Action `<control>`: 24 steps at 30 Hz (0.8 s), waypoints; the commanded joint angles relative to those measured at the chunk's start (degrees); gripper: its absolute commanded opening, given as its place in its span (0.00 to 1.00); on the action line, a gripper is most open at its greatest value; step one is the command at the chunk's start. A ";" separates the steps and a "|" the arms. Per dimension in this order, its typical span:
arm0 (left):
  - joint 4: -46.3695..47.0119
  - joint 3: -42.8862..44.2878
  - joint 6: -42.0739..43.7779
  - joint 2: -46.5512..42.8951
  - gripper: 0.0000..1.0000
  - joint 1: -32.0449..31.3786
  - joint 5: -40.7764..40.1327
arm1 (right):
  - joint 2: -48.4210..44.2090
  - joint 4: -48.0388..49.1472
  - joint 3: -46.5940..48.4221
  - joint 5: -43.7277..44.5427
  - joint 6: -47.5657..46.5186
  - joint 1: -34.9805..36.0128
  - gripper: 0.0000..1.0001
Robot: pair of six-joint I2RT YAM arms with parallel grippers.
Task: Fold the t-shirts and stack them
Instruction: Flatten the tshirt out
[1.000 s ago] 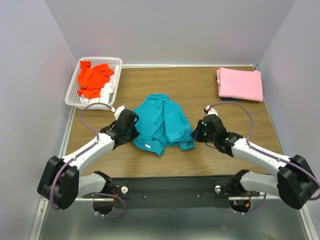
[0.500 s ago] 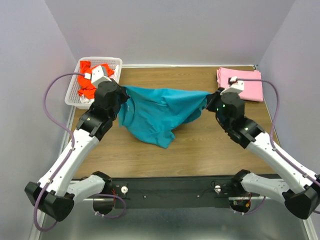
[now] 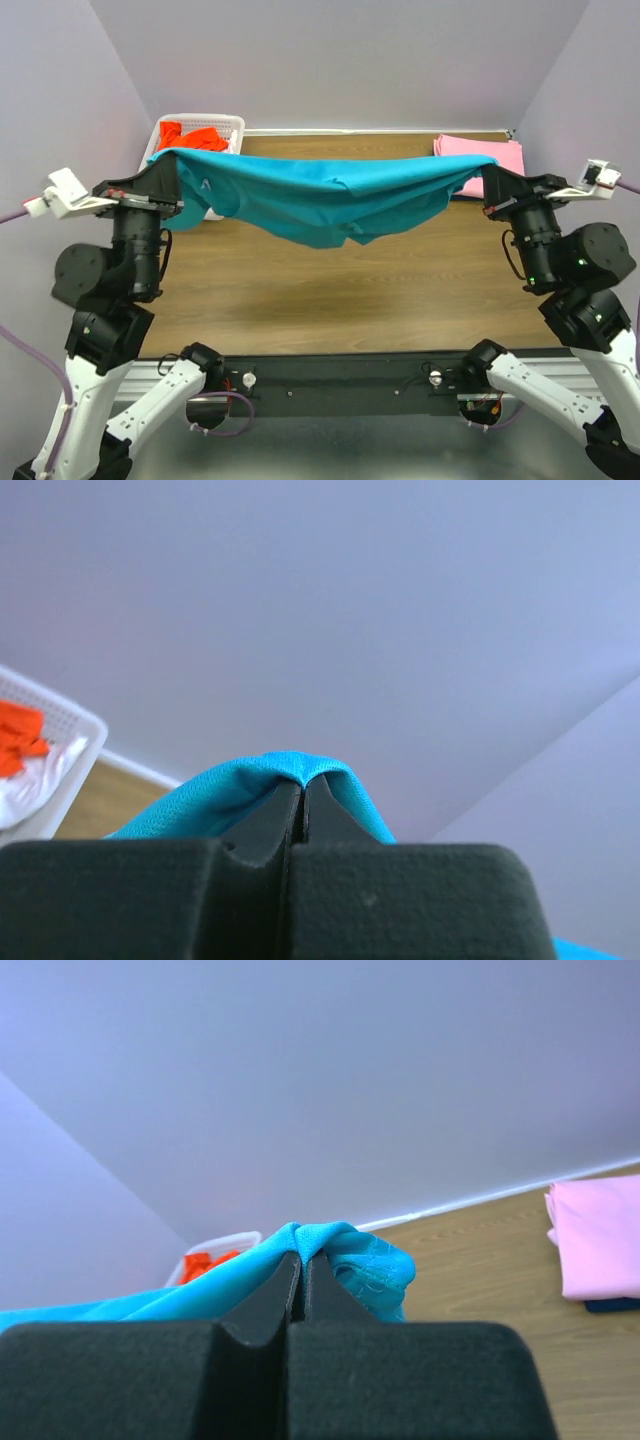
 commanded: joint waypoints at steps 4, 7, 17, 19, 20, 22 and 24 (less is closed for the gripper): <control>2.29 0.91 1.09 1.07 0.00 0.16 -1.77 | -3.33 -4.27 0.75 -3.38 1.47 0.18 0.01; 1.77 2.14 1.62 7.55 0.00 0.24 -5.55 | -2.45 -6.99 -0.48 3.02 2.87 0.18 0.02; 4.93 9.58 4.25 46.35 0.00 14.38 14.18 | 15.55 -13.24 -9.01 16.97 9.46 -4.18 0.11; 1.87 15.39 4.86 54.83 0.00 14.92 16.14 | 21.25 -13.16 -9.97 7.84 10.34 -10.85 0.17; -2.32 22.03 5.56 62.61 0.18 14.92 17.80 | 27.55 -12.89 -10.15 -2.39 10.34 -18.72 0.38; -5.60 27.96 6.36 68.73 0.27 14.83 20.00 | 34.44 -12.98 -9.28 -6.78 9.82 -23.09 0.64; -8.34 33.16 7.85 73.23 0.42 14.22 22.55 | 39.89 -13.33 -7.69 -8.72 10.08 -24.16 0.97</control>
